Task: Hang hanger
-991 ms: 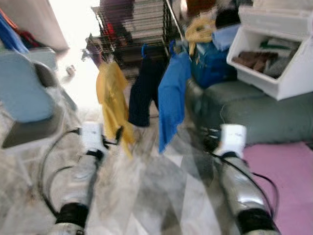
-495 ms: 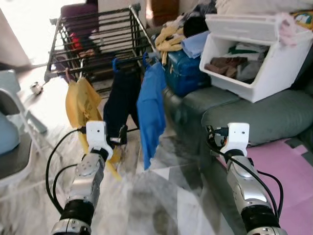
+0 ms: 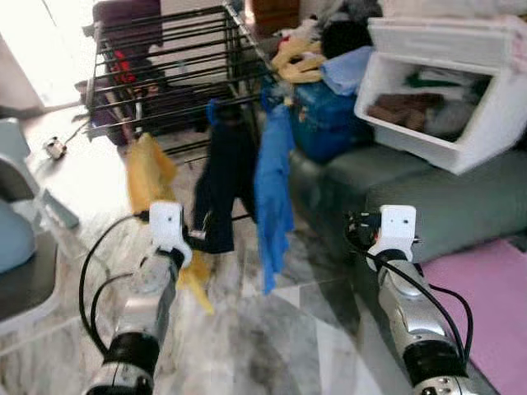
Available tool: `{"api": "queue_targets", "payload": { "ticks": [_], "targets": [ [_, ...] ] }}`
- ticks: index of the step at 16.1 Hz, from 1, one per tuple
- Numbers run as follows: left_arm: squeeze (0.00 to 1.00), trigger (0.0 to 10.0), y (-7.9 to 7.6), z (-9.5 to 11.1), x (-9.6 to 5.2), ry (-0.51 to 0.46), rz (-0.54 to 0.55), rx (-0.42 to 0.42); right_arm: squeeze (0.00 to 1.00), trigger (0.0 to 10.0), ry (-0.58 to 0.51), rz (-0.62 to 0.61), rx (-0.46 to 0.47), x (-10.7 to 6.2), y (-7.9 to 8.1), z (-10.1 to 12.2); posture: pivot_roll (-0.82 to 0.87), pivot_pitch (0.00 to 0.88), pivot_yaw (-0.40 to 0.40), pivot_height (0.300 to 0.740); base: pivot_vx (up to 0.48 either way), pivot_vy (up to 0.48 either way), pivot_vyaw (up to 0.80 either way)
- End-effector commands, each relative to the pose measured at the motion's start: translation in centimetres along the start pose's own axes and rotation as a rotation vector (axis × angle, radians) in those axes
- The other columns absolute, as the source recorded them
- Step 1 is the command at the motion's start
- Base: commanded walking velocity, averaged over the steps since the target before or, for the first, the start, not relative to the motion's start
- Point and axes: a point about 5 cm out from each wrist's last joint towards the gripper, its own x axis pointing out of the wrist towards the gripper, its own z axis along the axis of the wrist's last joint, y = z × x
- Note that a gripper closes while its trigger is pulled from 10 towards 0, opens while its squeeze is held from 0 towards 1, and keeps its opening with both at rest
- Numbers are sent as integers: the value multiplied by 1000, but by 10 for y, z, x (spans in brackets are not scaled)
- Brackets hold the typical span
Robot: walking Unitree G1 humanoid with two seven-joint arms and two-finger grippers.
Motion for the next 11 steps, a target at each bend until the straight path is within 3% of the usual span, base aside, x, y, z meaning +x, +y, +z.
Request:
{"api": "queue_targets", "payload": {
  "ticks": [1,3,7,11],
  "targets": [
    [0,10000,13,-1,-4,4,27,-2,0,10000,-17,37,-7,2,12,5,-152,0,102,740,0,0,0],
    [0,10000,16,2,-4,-8,33,-13,0,10000,-21,43,-26,3,13,5,-154,0,105,740,129,0,634],
    [0,10000,15,3,-3,-14,21,-6,0,10000,-25,39,-16,3,12,5,-157,0,105,740,437,0,602],
    [0,10000,9,0,-2,-5,6,-19,0,10000,-30,35,-18,2,11,7,-163,0,105,740,446,0,0]
  ]
}}
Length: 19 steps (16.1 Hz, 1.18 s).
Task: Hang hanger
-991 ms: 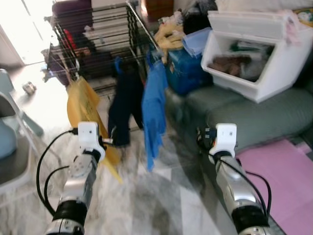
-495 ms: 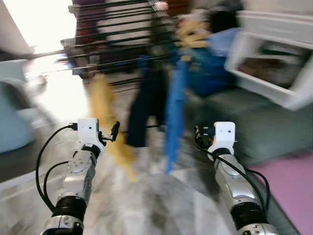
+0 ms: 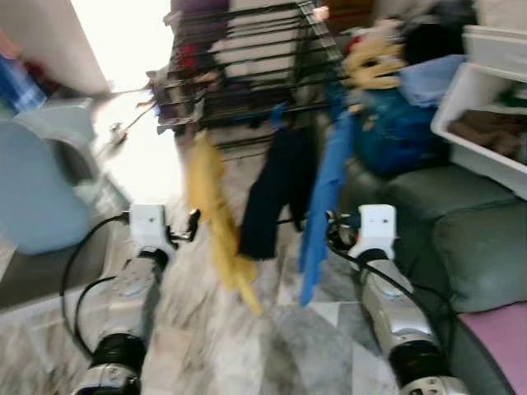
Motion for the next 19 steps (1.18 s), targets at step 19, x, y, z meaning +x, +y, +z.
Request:
{"api": "queue_targets", "payload": {
  "ticks": [19],
  "targets": [
    [0,10000,5,-3,0,38,1,6,0,10000,-16,-63,-25,4,-2,7,-161,0,105,740,209,191,0]
  ]
}}
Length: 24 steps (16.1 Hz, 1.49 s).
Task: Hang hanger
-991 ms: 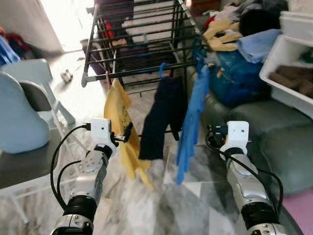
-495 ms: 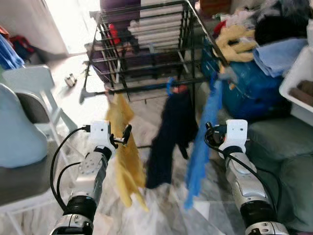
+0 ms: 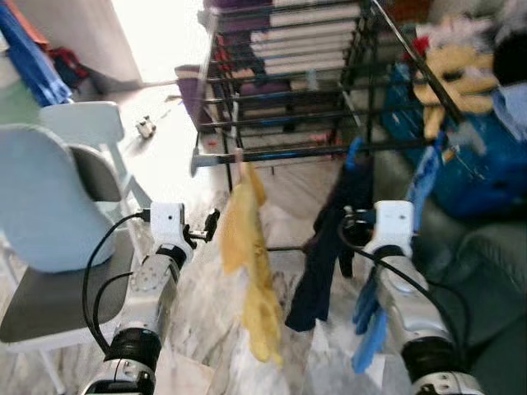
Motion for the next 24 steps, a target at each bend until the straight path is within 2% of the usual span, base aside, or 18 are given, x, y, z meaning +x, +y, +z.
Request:
{"api": "queue_targets", "payload": {
  "ticks": [1,3,5,9,12,15,17,20,21,22,23,24],
  "targets": [
    [0,10000,4,3,0,-4,10,11,0,10000,3,-26,-6,0,2,1,-160,0,105,740,0,0,0],
    [0,10000,4,2,-1,-3,7,8,0,10000,9,-124,-53,1,-8,1,-157,0,103,740,0,0,0],
    [0,10000,4,3,-2,-11,-4,10,0,10000,17,-135,-54,2,-10,1,-155,0,102,740,0,0,0],
    [0,10000,4,3,-3,-11,-10,7,0,10000,109,-205,-54,6,-20,-5,-150,0,100,740,0,0,0],
    [0,10000,4,1,-3,1,-19,10,0,10000,172,-176,-64,20,-26,-4,-149,0,104,740,0,0,0],
    [0,10000,3,1,-3,8,-25,15,0,10000,224,-128,-41,34,-26,1,-142,0,109,740,0,0,0],
    [0,10000,3,0,-4,14,-29,17,0,10000,254,-87,-30,40,-20,4,-138,0,108,740,0,0,0],
    [0,10000,1,0,-5,19,-32,17,0,10000,357,-35,26,40,-11,-5,-129,0,100,740,0,0,0],
    [0,10000,1,-1,-6,21,-32,14,0,9020,372,-49,7,38,-15,-8,-127,0,98,740,0,0,0],
    [0,10000,1,-2,-7,23,-34,10,0,6706,381,-80,-8,38,-23,-11,-128,0,96,740,0,0,0],
    [0,10000,1,-2,-7,24,-37,5,0,8784,387,-108,-22,37,-30,-12,-130,0,96,740,0,0,0],
    [0,10000,0,-2,-7,21,-45,-3,0,10000,383,-135,-30,37,-37,-12,-132,0,96,740,0,0,0]
  ]
}}
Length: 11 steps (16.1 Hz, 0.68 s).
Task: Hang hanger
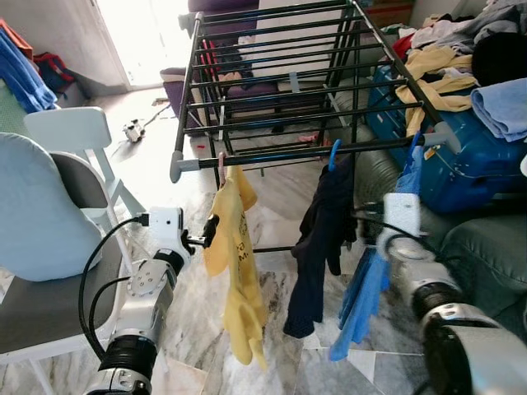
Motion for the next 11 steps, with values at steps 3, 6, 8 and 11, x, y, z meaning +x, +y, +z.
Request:
{"api": "queue_targets", "payload": {
  "ticks": [3,6,8,11],
  "targets": [
    [0,10000,-1,2,-1,-3,-13,-6,0,10000,-23,-59,12,2,-15,8,-145,0,100,740,0,0,0],
    [0,10000,-3,2,0,-3,-22,-10,0,10000,-55,-47,6,2,-13,17,-146,0,100,740,0,0,0],
    [0,10000,-4,2,1,-2,-21,-11,0,10000,-76,-15,-2,2,-6,23,-145,0,98,740,0,0,0],
    [0,10000,-4,2,1,1,-18,-13,0,0,-73,34,-13,2,4,25,-138,0,90,740,0,0,0]
  ]
}}
